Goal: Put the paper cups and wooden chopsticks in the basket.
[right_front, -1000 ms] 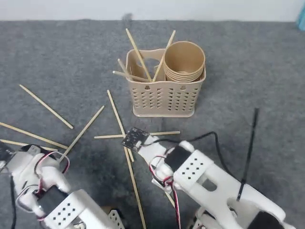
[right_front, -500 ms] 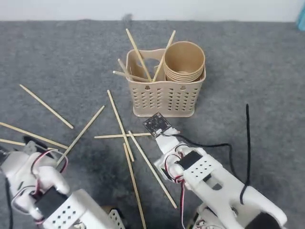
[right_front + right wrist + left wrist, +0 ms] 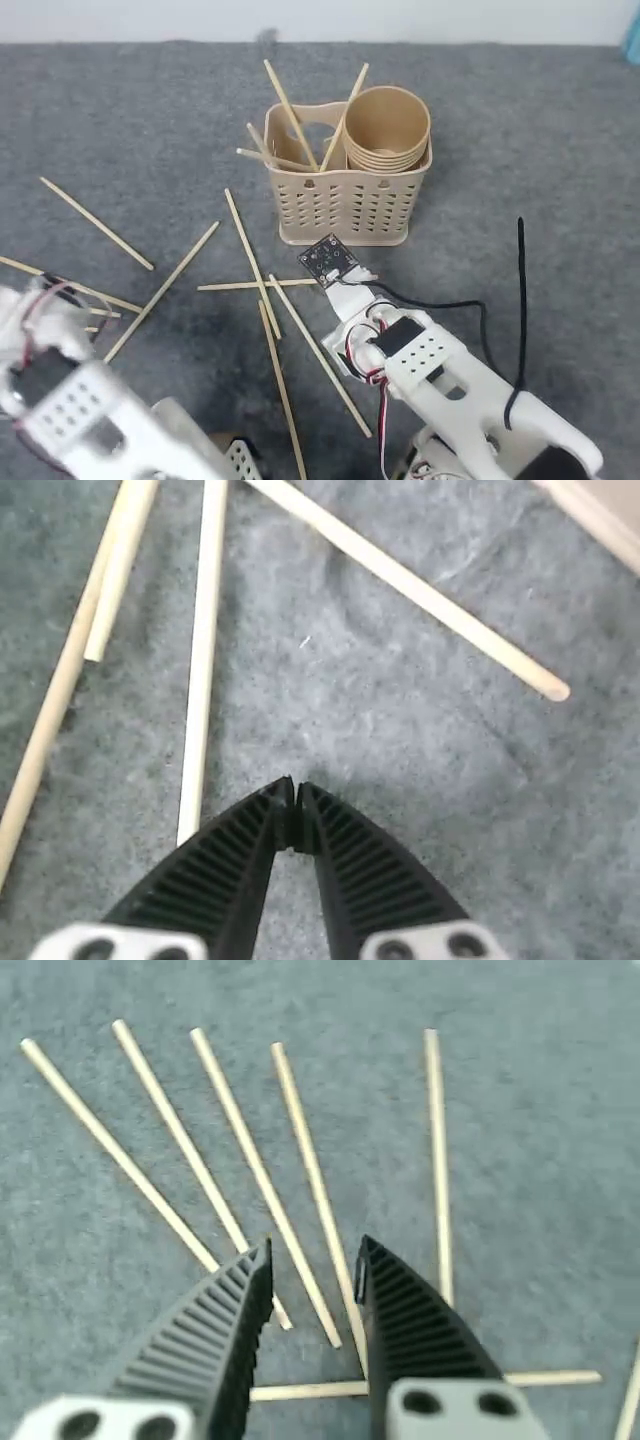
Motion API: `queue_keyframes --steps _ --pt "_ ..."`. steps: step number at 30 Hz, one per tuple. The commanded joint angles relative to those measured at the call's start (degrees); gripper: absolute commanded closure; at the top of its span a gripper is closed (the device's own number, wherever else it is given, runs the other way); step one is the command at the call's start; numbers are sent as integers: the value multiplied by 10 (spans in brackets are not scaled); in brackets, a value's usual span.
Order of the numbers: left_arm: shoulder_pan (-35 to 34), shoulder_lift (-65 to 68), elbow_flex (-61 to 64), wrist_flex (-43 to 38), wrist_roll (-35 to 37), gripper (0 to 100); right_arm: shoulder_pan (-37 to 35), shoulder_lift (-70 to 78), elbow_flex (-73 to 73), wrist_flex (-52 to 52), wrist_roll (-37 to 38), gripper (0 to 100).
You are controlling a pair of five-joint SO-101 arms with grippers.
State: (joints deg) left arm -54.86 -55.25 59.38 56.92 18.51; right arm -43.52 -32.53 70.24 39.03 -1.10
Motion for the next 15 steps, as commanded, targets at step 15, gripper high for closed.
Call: queue_keyframes --steps 15 --pt "-175 621 -480 39 -12 866 4 -7 -3 -6 31 983"
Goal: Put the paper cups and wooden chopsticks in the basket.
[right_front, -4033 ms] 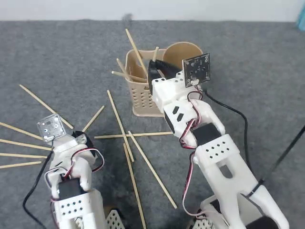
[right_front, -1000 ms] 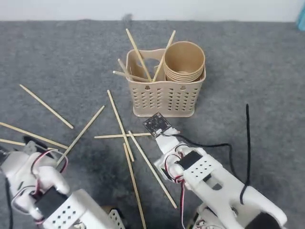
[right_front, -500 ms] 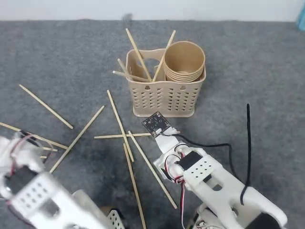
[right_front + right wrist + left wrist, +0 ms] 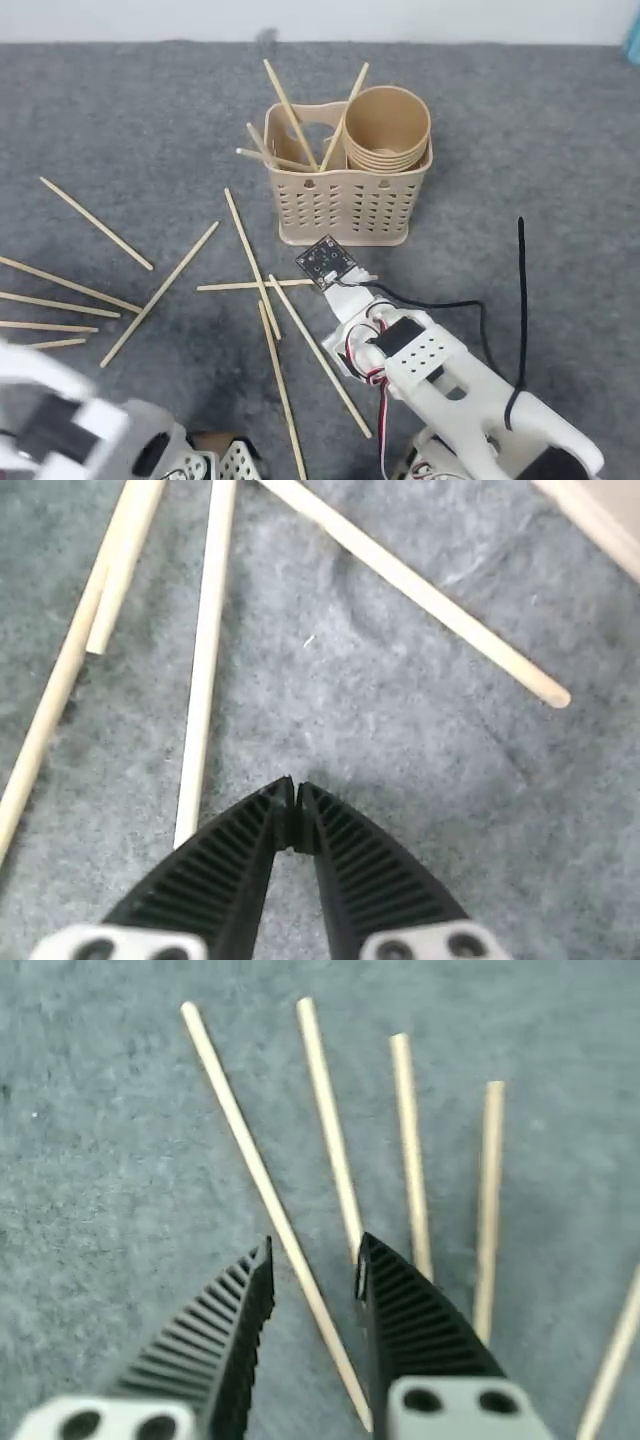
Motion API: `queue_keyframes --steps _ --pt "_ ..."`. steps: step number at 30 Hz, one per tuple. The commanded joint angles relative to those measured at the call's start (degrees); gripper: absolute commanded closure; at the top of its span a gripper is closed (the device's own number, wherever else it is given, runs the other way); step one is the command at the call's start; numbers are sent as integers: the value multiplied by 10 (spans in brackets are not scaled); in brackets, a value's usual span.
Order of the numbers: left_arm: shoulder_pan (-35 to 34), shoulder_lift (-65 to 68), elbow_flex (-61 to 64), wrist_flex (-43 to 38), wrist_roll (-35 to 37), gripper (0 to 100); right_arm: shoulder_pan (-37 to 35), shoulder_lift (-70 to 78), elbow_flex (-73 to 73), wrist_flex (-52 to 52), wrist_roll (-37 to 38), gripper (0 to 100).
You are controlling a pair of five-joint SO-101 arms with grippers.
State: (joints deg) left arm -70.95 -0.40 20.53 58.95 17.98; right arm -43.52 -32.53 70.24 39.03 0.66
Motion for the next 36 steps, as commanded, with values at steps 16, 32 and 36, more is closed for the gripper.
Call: queue_keyframes --steps 16,32,36 --pt "-77 444 -573 193 6 866 4 -5 -3 -6 14 983" --pt "-85 689 -895 280 22 870 4 -5 -3 -7 14 983" --pt "-89 721 -967 328 21 874 4 -5 -3 -7 14 983"
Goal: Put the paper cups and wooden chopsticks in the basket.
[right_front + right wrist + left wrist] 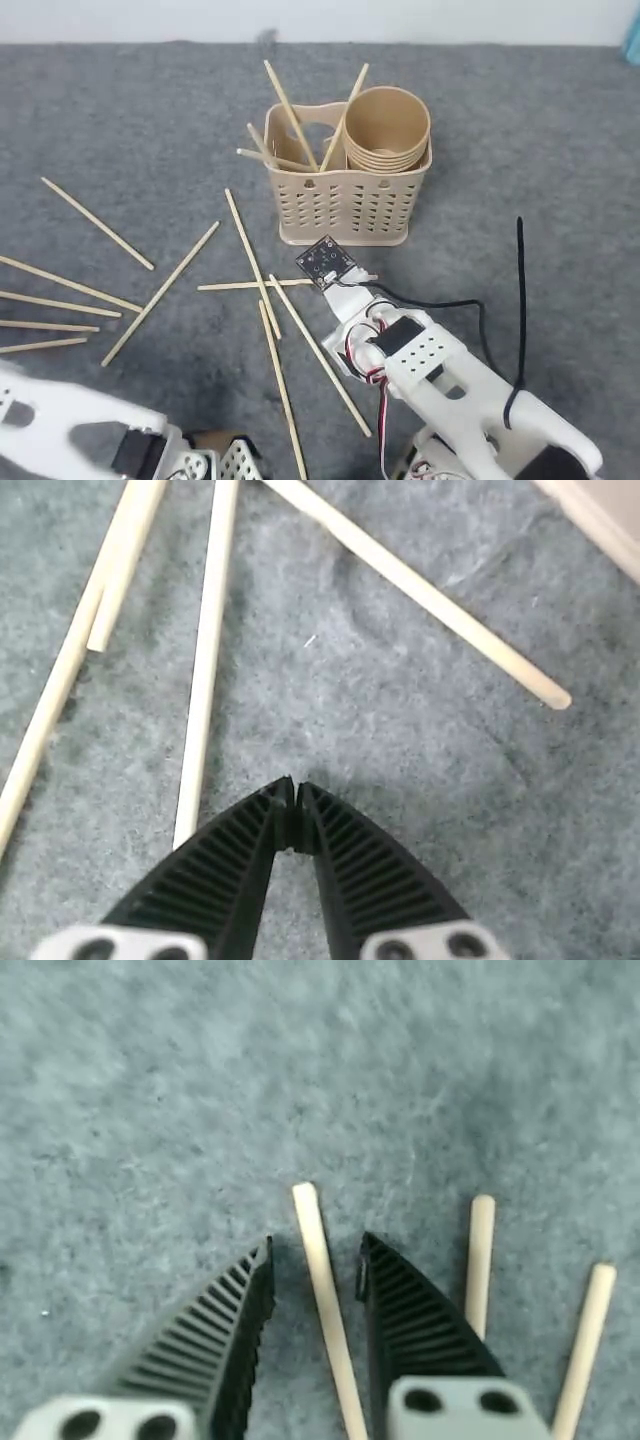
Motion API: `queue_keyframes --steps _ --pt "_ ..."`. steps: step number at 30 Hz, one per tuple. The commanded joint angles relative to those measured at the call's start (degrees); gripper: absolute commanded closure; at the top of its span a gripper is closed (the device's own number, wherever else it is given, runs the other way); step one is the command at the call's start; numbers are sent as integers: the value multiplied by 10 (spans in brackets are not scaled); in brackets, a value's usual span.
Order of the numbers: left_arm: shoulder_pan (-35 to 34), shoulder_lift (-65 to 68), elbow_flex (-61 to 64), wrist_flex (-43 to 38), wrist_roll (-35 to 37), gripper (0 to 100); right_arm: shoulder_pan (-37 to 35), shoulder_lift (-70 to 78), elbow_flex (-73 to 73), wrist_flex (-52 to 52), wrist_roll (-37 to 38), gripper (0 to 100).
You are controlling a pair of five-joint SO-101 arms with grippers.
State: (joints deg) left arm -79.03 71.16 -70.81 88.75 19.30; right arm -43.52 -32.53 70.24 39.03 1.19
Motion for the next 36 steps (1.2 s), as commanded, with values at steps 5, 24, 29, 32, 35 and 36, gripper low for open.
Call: queue_keyframes --steps 5,24,29,32,35,36 --pt "-8 34 -164 91 -9 994 4 -5 -3 -8 9 983" --pt "-27 44 -247 120 -11 975 4 -4 -3 -7 9 983" --pt "-23 39 -193 120 -11 831 4 -4 -3 -7 10 984" --pt "-21 44 -182 118 -12 790 4 -4 -3 -7 10 984" --pt "-21 45 -181 117 -12 802 4 -4 -3 -7 10 985" --pt "-21 45 -181 117 -12 806 4 -4 -3 -7 10 985"
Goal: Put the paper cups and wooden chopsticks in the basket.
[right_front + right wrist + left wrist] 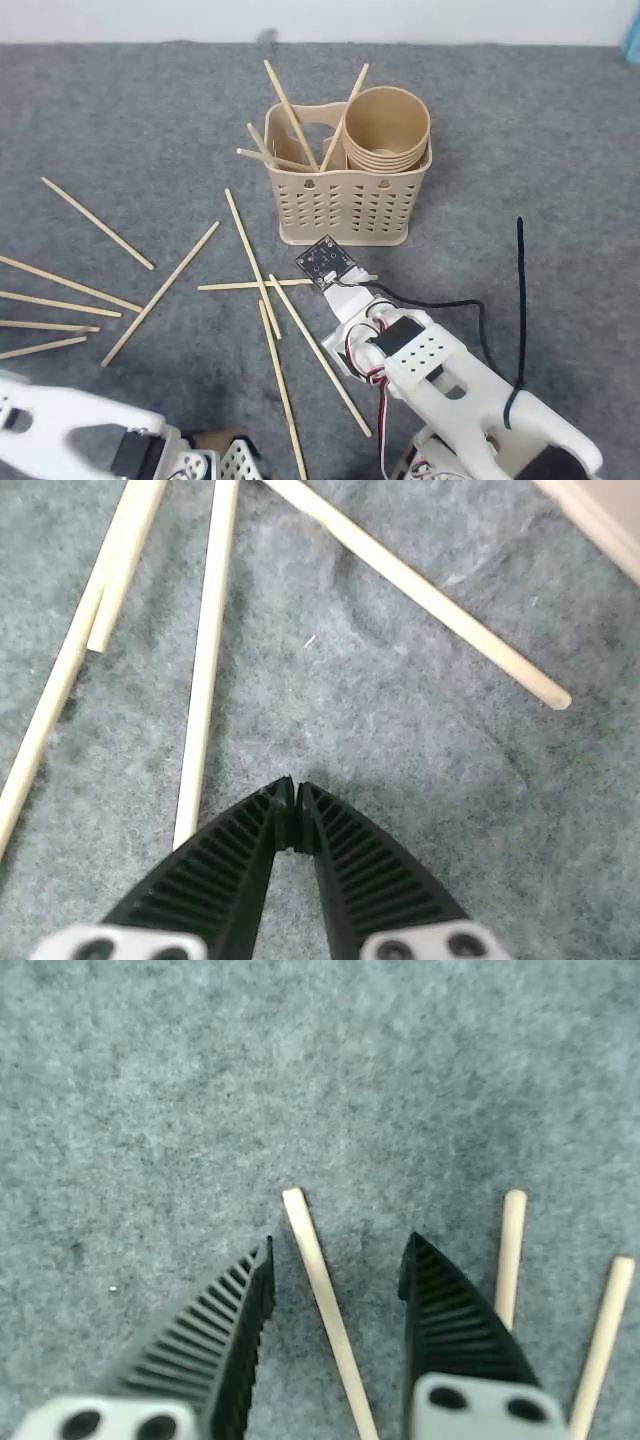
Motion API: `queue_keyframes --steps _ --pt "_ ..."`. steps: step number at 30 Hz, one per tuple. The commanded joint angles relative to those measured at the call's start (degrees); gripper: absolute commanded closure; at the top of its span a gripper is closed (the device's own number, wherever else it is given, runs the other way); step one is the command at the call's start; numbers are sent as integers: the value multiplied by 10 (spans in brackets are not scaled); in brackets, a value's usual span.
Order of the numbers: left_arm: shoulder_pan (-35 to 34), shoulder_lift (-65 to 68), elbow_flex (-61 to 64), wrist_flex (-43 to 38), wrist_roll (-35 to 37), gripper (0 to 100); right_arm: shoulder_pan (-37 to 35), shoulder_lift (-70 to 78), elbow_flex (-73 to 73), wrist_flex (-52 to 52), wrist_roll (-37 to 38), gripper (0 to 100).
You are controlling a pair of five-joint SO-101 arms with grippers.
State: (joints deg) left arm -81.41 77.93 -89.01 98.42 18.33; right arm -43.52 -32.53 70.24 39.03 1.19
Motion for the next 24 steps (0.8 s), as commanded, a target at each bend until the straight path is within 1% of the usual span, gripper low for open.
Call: queue_keyframes --steps 1,5,9,12,18,20,23,24 --pt "3 -23 1 20 -3 810 4 -4 -3 -7 10 985" --pt "2 -9 0 20 -2 841 4 -5 -3 -6 10 986" --pt "2 36 -3 19 -7 919 4 -5 -3 -6 10 986" --pt "3 59 -3 19 -40 957 4 -5 -3 -6 10 986" --pt "4 66 -8 20 -40 972 4 -5 -3 -6 10 986" --pt "4 62 -32 21 -40 991 4 -5 -3 -6 10 986" --pt "0 46 -76 22 -39 991 4 -5 -3 -6 10 986" --pt "1 32 -73 22 -38 991 4 -5 -3 -6 10 986"
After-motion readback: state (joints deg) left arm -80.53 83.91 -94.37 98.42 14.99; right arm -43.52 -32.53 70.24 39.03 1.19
